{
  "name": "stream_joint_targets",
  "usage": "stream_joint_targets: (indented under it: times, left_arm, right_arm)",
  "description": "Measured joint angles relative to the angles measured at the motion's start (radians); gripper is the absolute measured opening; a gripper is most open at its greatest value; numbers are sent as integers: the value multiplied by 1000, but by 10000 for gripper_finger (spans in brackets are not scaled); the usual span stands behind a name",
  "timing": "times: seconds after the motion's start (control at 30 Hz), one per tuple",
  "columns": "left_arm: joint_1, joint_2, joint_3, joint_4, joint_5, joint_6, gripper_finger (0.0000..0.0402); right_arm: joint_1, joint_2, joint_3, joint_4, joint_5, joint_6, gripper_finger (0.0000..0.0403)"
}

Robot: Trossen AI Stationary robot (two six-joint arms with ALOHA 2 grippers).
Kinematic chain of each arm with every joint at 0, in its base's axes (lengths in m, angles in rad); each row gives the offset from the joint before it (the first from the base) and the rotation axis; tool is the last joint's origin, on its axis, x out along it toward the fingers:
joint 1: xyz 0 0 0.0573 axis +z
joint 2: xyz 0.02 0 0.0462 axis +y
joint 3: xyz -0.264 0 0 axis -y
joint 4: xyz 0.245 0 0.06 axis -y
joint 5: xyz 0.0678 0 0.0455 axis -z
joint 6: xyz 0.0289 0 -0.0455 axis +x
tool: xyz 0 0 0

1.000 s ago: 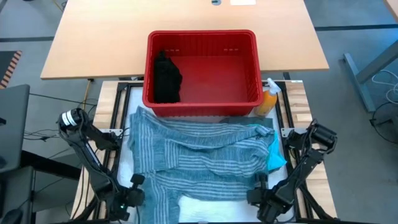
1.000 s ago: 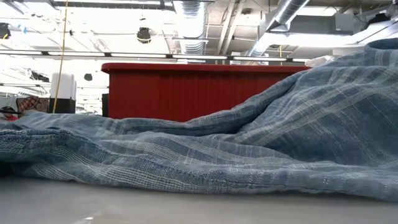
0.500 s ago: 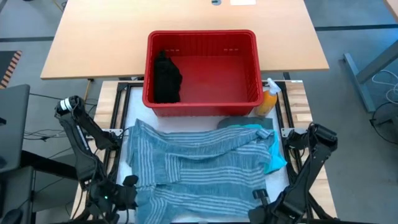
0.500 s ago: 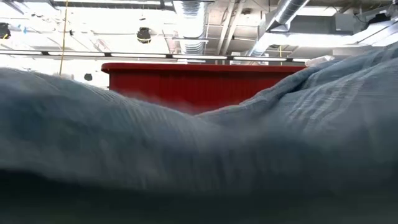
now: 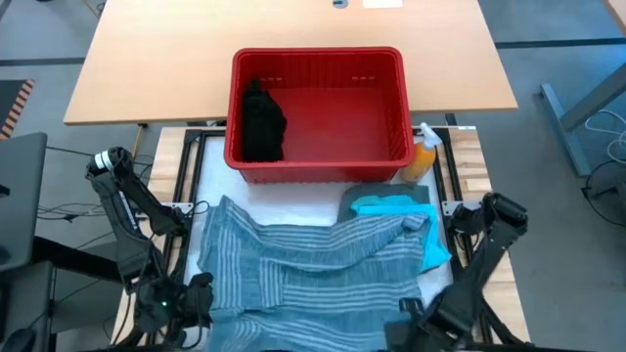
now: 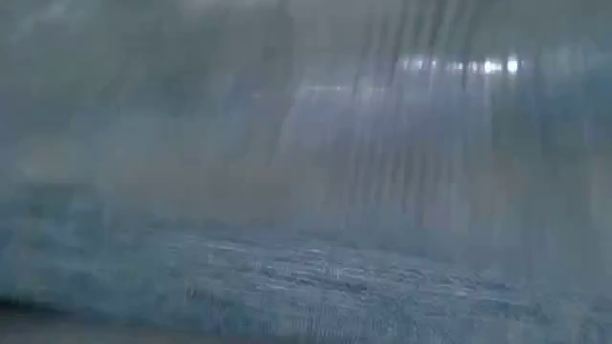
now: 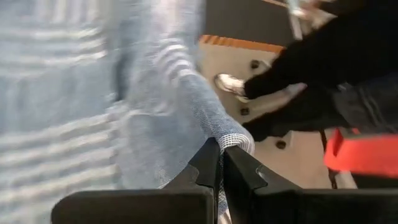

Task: Fold Laundry from Bin
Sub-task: Fold the blue shirt

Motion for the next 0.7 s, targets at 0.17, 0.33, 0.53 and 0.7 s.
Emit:
stream_joint_targets:
  times: [0.17,0.33,0.53,0.7]
  left_arm:
    - [-1,-34,0,-130,-83,-154,0]
    - [-46,-109,0,-236,-229,-268,0]
    - [-118,-188,0,-419,-350,-424,0]
    - [-134,-241,0,-635,-370,-546,0]
  right_arm:
    - [-88,-32,0,-65,3,-60,17]
    - [-172,-111,0,-193,17,-100,17]
    - [-252,-224,0,-353,100,-77,17]
    - [-320,-268,0,-528,140,-7,17]
